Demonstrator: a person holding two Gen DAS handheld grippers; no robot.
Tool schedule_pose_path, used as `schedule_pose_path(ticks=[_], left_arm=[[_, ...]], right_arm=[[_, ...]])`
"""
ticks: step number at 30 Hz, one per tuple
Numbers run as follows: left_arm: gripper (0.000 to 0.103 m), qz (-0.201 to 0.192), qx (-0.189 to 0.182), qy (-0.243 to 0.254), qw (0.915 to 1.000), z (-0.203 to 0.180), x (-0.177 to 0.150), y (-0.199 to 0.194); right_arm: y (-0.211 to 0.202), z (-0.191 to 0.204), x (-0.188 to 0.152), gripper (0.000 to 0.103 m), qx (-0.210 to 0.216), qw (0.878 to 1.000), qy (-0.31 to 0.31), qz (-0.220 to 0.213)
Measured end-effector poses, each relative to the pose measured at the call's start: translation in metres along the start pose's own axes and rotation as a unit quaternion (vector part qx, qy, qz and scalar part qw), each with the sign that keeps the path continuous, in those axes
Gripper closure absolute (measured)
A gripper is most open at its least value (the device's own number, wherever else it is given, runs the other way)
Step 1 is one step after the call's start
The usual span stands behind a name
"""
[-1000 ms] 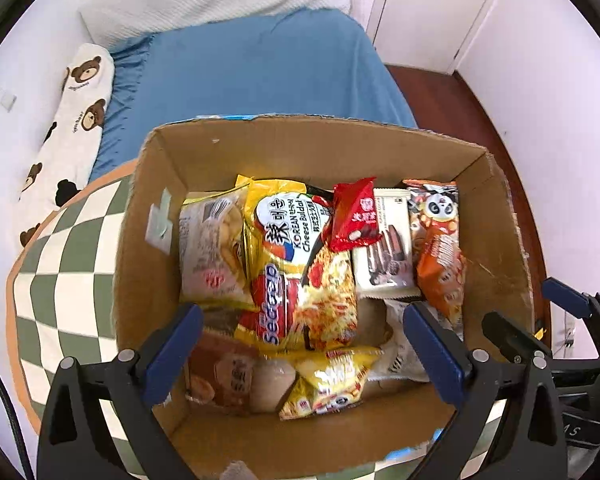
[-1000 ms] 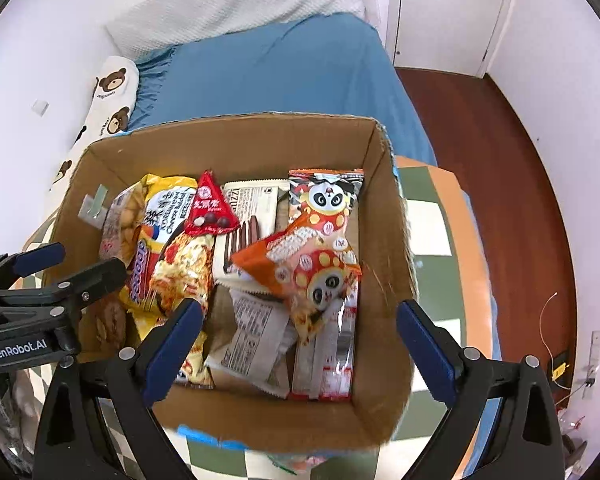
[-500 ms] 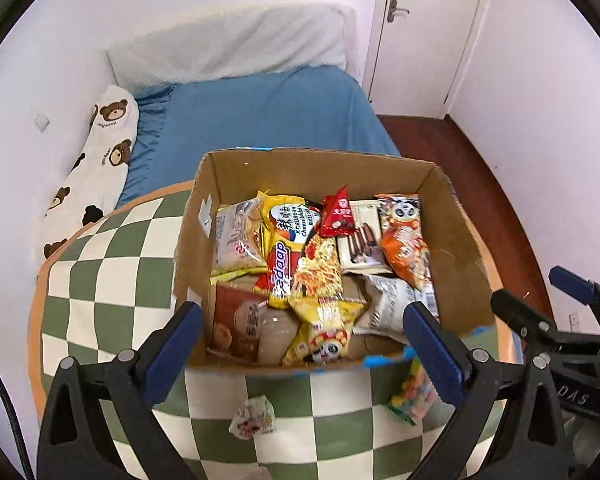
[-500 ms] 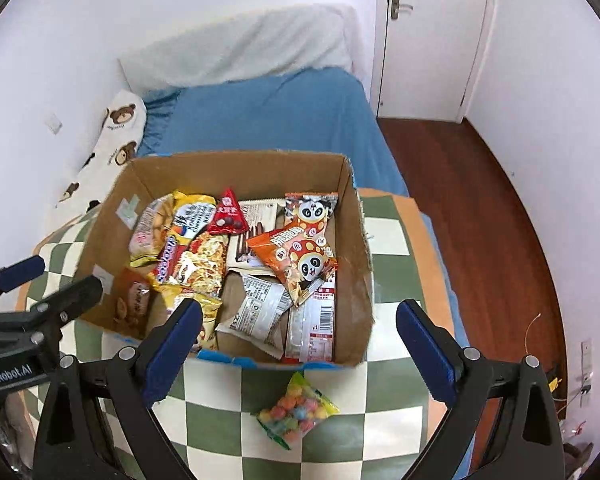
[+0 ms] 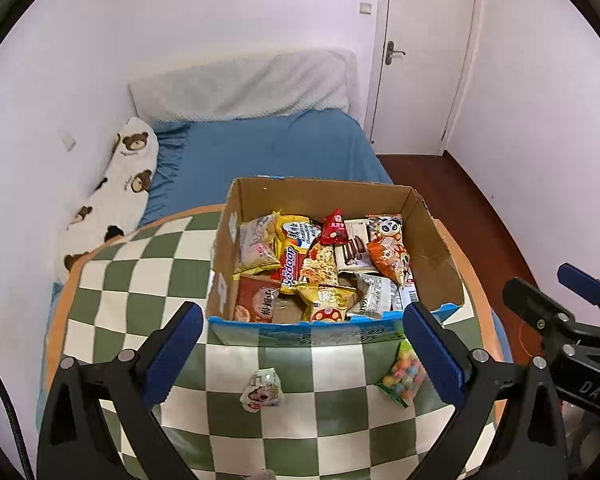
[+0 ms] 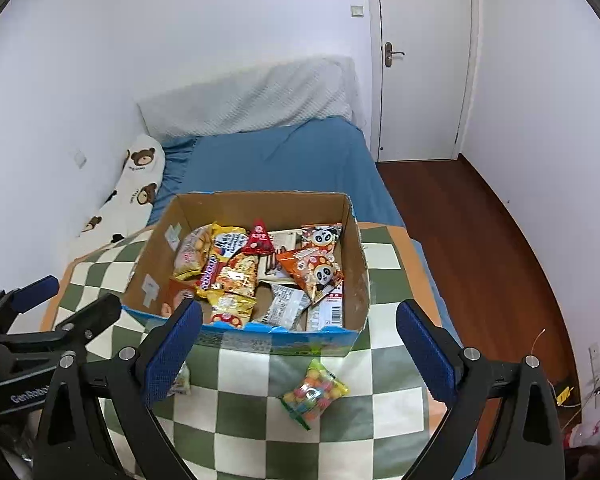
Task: Organize snacks
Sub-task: 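Grasp the small white candy pouch with the left gripper while the right grasps the clear gumball bag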
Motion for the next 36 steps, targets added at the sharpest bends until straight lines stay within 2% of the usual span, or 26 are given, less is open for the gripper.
schedule_pose_path(ticks=[3,8,10,13,15,17,19,23,25,30,34,36], left_arm=[[0.001,-0.008,0.004,0.002,1.0000,0.000,-0.005,-0.006],[0.001,0.004,0.007,-0.005,1.0000,0.002,-0.012,-0.001],[0.001,0.011,0.012,-0.014,0.9998,0.007,-0.016,0.004],[0.001,0.028,0.017,-0.030,0.9990,0.018,-0.026,0.018],[0.001,0.041,0.037,-0.039,0.9977,0.029,-0.035,0.031],[0.001,0.061,0.046,-0.053,0.9957,0.040,-0.044,0.045],[0.001,0.085,0.055,-0.073,0.9922,0.054,-0.055,0.061],[0.001,0.140,0.068,-0.116,0.9810,0.082,-0.075,0.094],[0.001,0.166,0.066,-0.129,0.9754,0.091,-0.086,0.111],[0.001,0.230,0.044,-0.135,0.9627,0.097,-0.106,0.157],[0.001,0.283,0.023,-0.141,0.9485,0.097,-0.123,0.192],[0.004,0.295,0.013,-0.142,0.9448,0.095,-0.129,0.204]], right_arm=[[-0.010,0.000,-0.003,0.004,0.001,1.000,0.003,-0.006],[-0.009,-0.006,-0.009,0.004,0.016,1.000,0.023,0.008],[0.005,-0.010,-0.016,0.004,0.023,0.999,0.034,0.030],[0.042,-0.022,-0.037,0.004,0.044,0.993,0.071,0.087],[0.078,-0.031,-0.059,0.004,0.048,0.984,0.100,0.137],[0.117,-0.041,-0.085,0.004,0.054,0.971,0.134,0.191],[0.147,-0.046,-0.107,0.004,0.061,0.959,0.159,0.225],[0.201,-0.055,-0.146,0.012,0.066,0.935,0.215,0.273],[0.221,-0.051,-0.158,0.013,0.064,0.929,0.222,0.290],[0.255,-0.032,-0.175,0.021,0.052,0.926,0.205,0.314],[0.260,-0.018,-0.178,0.031,0.035,0.937,0.164,0.305],[0.257,-0.013,-0.180,0.037,0.030,0.944,0.138,0.299]])
Point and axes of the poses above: each gripper's, at about its wrist camera, not at the fingertips, and y roughly the way its jaws point, z to its left, x to its top, the point moved 2 cm from there along y, roughly the way its jaws point, and after that the axes turned 6 degrees about -x, right-handed, at the moved point
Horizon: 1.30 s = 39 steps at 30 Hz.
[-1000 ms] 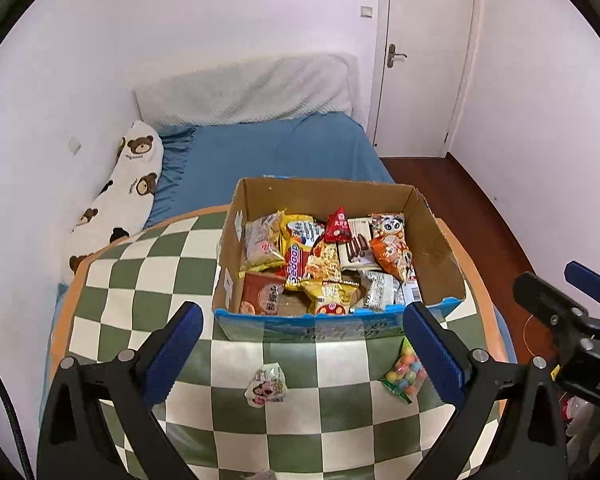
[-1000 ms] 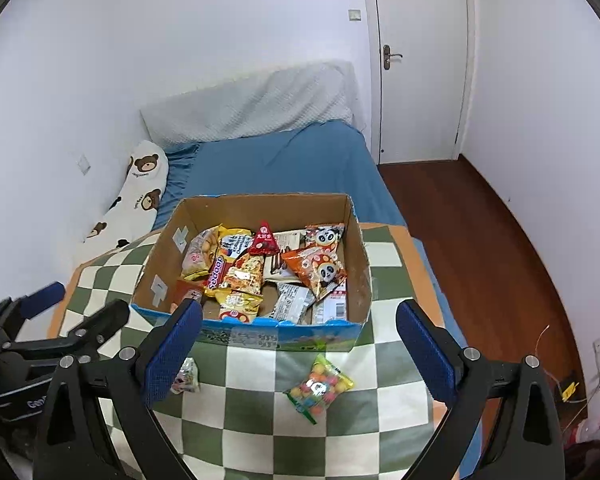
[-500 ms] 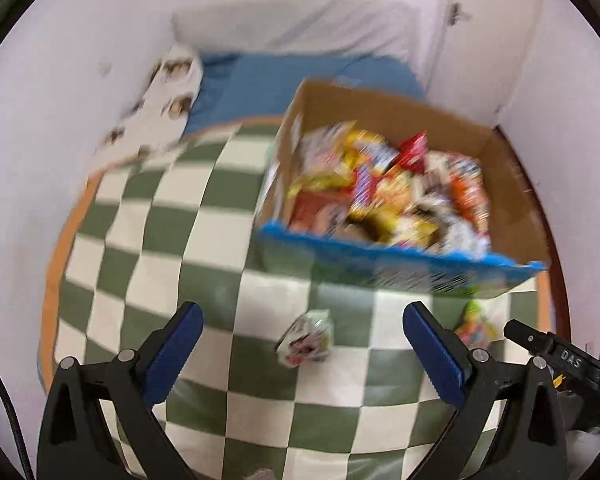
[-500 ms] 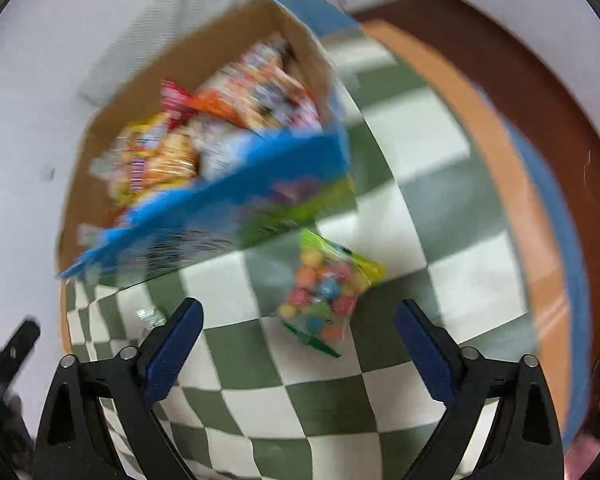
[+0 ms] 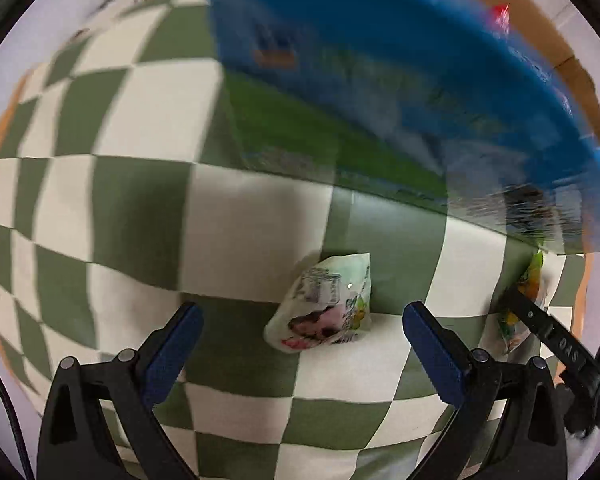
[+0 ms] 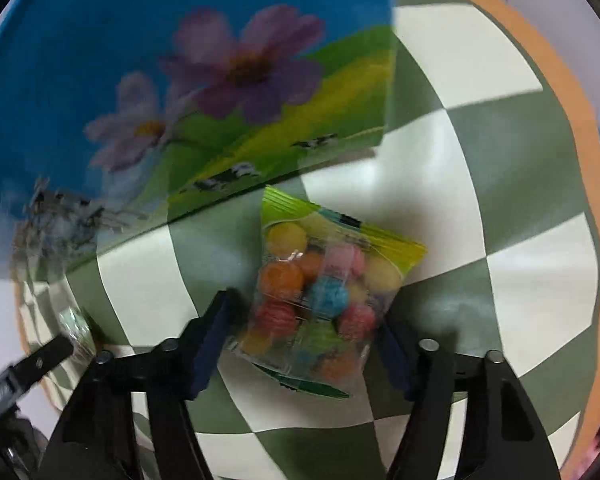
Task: Organize snacks
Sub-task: 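Grasp the small white candy pouch with the left gripper while the right grasps the clear gumball bag, then carry both packs into the box and open both grippers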
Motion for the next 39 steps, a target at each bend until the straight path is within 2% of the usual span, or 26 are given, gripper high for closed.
schedule_pose_path(ticks=[1,2,3,4,8,13,16,19,23,28,31,33,35,39], left_arm=[[0.013,0.002,0.000,0.001,1.0000,-0.001,0.000,0.004],[0.031,0.003,-0.002,0.003,1.0000,-0.001,0.000,0.008],[0.043,0.006,-0.005,0.004,1.0000,-0.002,-0.001,0.012],[0.051,0.009,-0.013,0.003,0.9999,-0.003,-0.004,0.014],[0.051,0.007,-0.014,0.018,0.9997,-0.009,-0.020,0.015],[0.051,0.047,-0.020,0.046,0.9976,-0.016,-0.072,0.023],[0.051,0.071,-0.025,0.054,0.9957,-0.018,-0.103,0.029],[0.051,0.083,-0.029,0.054,0.9947,-0.018,-0.123,0.035],[0.049,0.089,-0.024,0.047,0.9946,-0.016,-0.130,0.048],[0.048,0.085,-0.012,0.054,0.9948,-0.021,-0.135,0.052],[0.048,0.081,-0.011,0.055,0.9951,-0.024,-0.135,0.051],[0.049,0.078,-0.009,0.056,0.9954,-0.031,-0.129,0.052],[0.049,0.074,-0.008,0.055,0.9957,-0.032,-0.131,0.048],[0.049,0.070,-0.016,0.057,0.9958,-0.033,-0.135,0.038]], right_arm=[[0.000,0.001,-0.002,0.039,0.000,1.000,-0.005,-0.001],[0.000,0.000,-0.004,0.040,0.002,1.000,-0.009,-0.003],[0.000,0.001,-0.006,0.041,0.001,1.000,-0.012,-0.002],[-0.001,0.001,-0.009,0.042,0.001,1.000,-0.016,-0.001],[-0.001,0.005,-0.026,0.045,0.001,0.999,-0.040,0.005],[0.002,0.017,-0.070,0.045,-0.003,0.994,-0.104,0.035],[0.006,0.026,-0.106,0.045,-0.010,0.986,-0.150,0.067],[0.012,0.029,-0.130,0.045,-0.016,0.981,-0.173,0.088],[0.023,0.027,-0.137,0.042,-0.011,0.983,-0.156,0.098],[0.034,0.030,-0.124,0.032,0.000,0.986,-0.129,0.102],[0.037,0.034,-0.118,0.032,-0.007,0.987,-0.131,0.096],[0.039,0.039,-0.119,0.033,-0.012,0.987,-0.133,0.088],[0.037,0.048,-0.133,0.047,-0.026,0.988,-0.137,0.071],[0.023,0.044,-0.150,0.051,-0.012,0.990,-0.132,0.052]])
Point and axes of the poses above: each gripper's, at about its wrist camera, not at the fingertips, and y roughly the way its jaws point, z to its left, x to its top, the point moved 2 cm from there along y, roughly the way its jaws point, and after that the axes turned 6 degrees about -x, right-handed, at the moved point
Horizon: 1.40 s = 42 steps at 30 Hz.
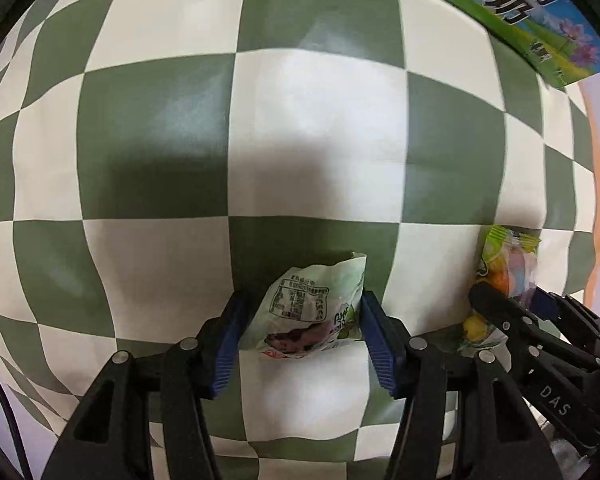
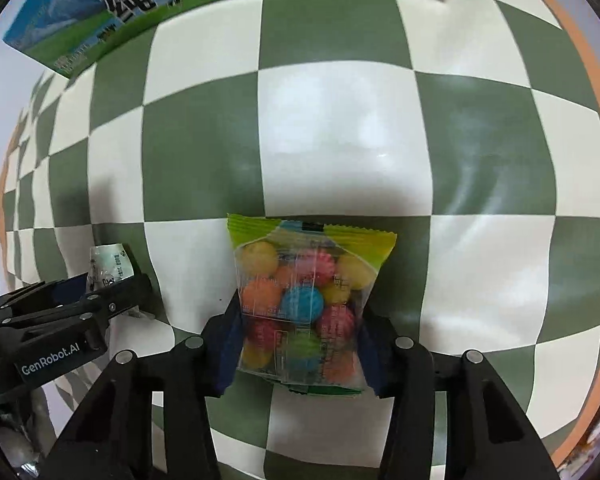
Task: Organize snacks
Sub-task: 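Carry both packs into the box and open both grippers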
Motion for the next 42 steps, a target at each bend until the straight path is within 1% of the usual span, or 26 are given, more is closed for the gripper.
schedule_pose_path(ticks=[2,6,8,11,12,15,18,21,24,26,28,32,34,37,39,40,41,42], left_arm=[[0.049,-0.002,-0.007,0.003,1.0000,-0.002,-0.001,-0.006],[0.049,-0.020,-0.018,0.019,0.9994,-0.009,0.004,-0.032],[0.049,-0.036,-0.023,0.028,0.9987,-0.014,0.009,-0.049],[0.049,-0.061,-0.047,0.035,0.9965,-0.023,0.020,-0.083],[0.049,-0.069,-0.056,0.037,0.9953,-0.026,0.026,-0.097],[0.049,-0.098,-0.084,0.047,0.9906,-0.037,0.046,-0.139],[0.049,-0.127,-0.102,0.058,0.9850,-0.046,0.070,-0.176],[0.049,-0.154,-0.099,0.068,0.9809,-0.052,0.103,-0.200],[0.049,-0.169,-0.083,0.070,0.9796,-0.054,0.141,-0.211],[0.049,-0.165,-0.072,0.070,0.9812,-0.053,0.170,-0.210],[0.049,-0.153,-0.058,0.067,0.9843,-0.046,0.201,-0.202],[0.049,-0.123,-0.046,0.053,0.9899,-0.038,0.245,-0.183],[0.049,-0.109,-0.044,0.047,0.9920,-0.035,0.263,-0.171],[0.048,-0.083,-0.042,0.046,0.9946,-0.033,0.280,-0.149],[0.048,-0.062,-0.037,0.042,0.9965,-0.031,0.289,-0.136],[0.048,-0.050,-0.032,0.037,0.9976,-0.029,0.292,-0.130],[0.048,-0.042,-0.031,0.033,0.9981,-0.028,0.293,-0.125],[0.048,-0.041,-0.035,0.031,0.9981,-0.027,0.294,-0.122]], right_arm=[[-0.005,0.001,-0.004,0.052,0.007,1.000,0.002,-0.006],[-0.018,0.005,-0.008,0.052,0.025,1.000,0.003,-0.015],[-0.029,0.007,-0.007,0.052,0.037,0.999,0.003,-0.023],[-0.055,0.009,0.001,0.053,0.061,0.997,0.004,-0.041],[-0.078,0.012,0.010,0.053,0.066,0.997,0.003,-0.047],[-0.122,0.012,0.029,0.053,0.093,0.993,0.005,-0.078],[-0.170,0.007,0.068,0.053,0.113,0.987,0.001,-0.119],[-0.206,0.001,0.106,0.053,0.119,0.982,-0.005,-0.149],[-0.225,-0.005,0.142,0.052,0.102,0.979,-0.018,-0.173],[-0.231,-0.001,0.177,0.053,0.088,0.979,-0.026,-0.179],[-0.225,0.002,0.205,0.052,0.078,0.981,-0.030,-0.176],[-0.210,0.007,0.250,0.052,0.055,0.985,-0.034,-0.160],[-0.199,0.008,0.269,0.052,0.050,0.987,-0.033,-0.150],[-0.171,0.010,0.291,0.052,0.044,0.990,-0.033,-0.129],[-0.154,0.010,0.301,0.050,0.042,0.993,-0.030,-0.107],[-0.146,0.008,0.305,0.039,0.038,0.994,-0.025,-0.096],[-0.140,0.005,0.309,0.020,0.034,0.995,-0.016,-0.089],[-0.137,0.001,0.312,0.013,0.032,0.995,-0.009,-0.090]])
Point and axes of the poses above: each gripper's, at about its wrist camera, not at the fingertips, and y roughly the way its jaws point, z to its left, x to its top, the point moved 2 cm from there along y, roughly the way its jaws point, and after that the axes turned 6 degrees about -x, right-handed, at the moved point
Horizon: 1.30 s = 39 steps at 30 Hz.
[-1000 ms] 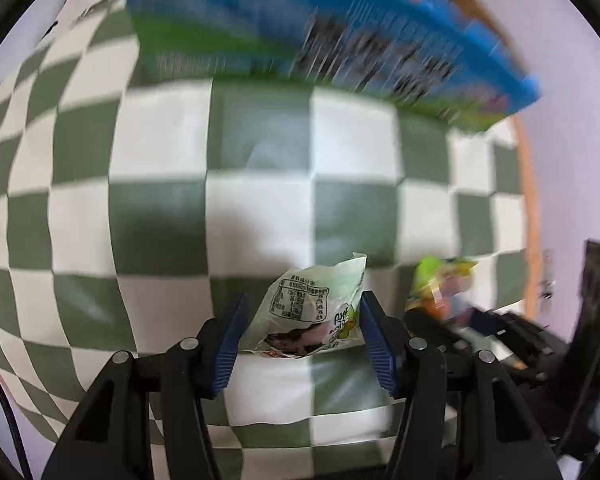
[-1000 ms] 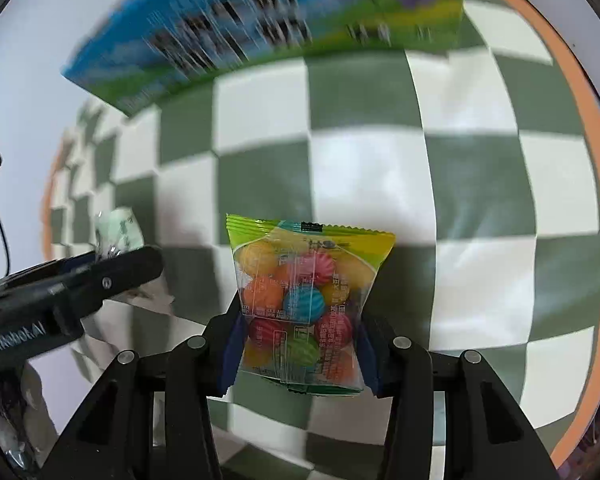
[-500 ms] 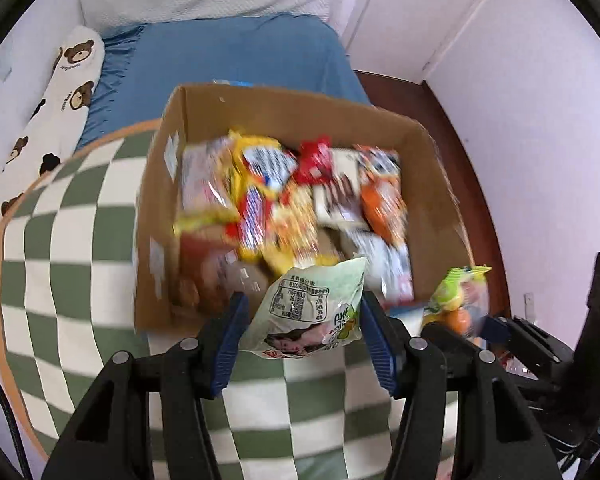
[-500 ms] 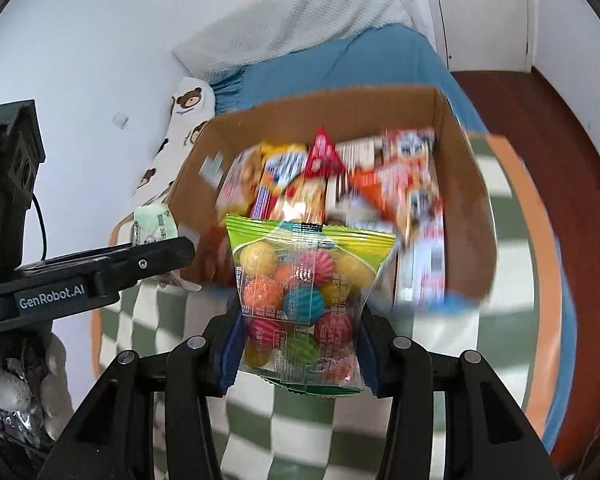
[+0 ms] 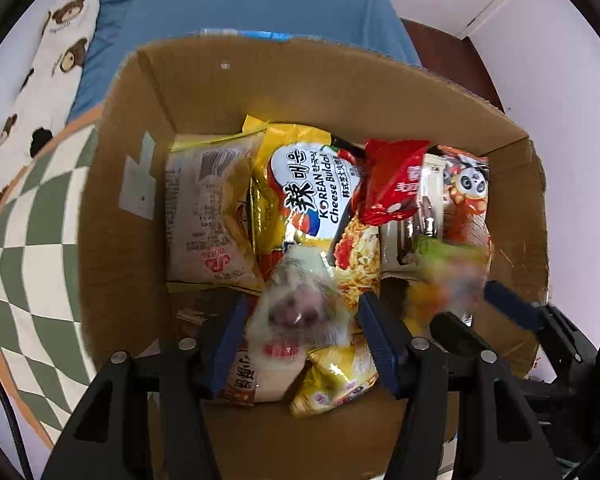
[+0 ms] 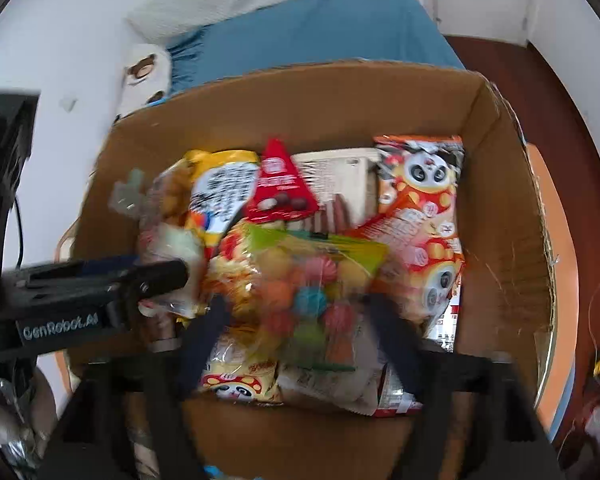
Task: Organize snacks
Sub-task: 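Carry both packs into the box and open both grippers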
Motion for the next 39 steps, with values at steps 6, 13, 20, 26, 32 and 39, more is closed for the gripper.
schedule_pose_path(ticks=[6,13,20,26,32,39], left_arm=[[0.015,-0.014,0.007,0.007,0.9999,0.001,-0.006,0.001],[0.001,-0.054,0.023,0.008,0.9982,0.001,-0.009,-0.013],[0.000,-0.072,0.027,0.019,0.9969,-0.006,-0.017,-0.027],[0.000,-0.101,0.029,0.026,0.9941,-0.015,-0.034,-0.052],[0.000,-0.147,0.039,0.034,0.9878,-0.025,-0.069,-0.083],[0.000,-0.198,0.046,0.040,0.9784,-0.034,-0.128,-0.116]], right_arm=[[-0.008,-0.013,0.000,0.005,-0.037,0.999,-0.005,-0.010],[-0.023,-0.028,-0.003,0.002,-0.088,0.996,-0.009,-0.022],[-0.035,-0.039,-0.009,0.002,-0.105,0.994,-0.001,-0.032],[-0.061,-0.036,-0.021,0.002,-0.110,0.992,-0.010,-0.057],[-0.099,-0.032,-0.047,0.002,-0.110,0.989,-0.013,-0.097],[-0.150,-0.028,-0.097,0.002,-0.095,0.985,-0.010,-0.143]])
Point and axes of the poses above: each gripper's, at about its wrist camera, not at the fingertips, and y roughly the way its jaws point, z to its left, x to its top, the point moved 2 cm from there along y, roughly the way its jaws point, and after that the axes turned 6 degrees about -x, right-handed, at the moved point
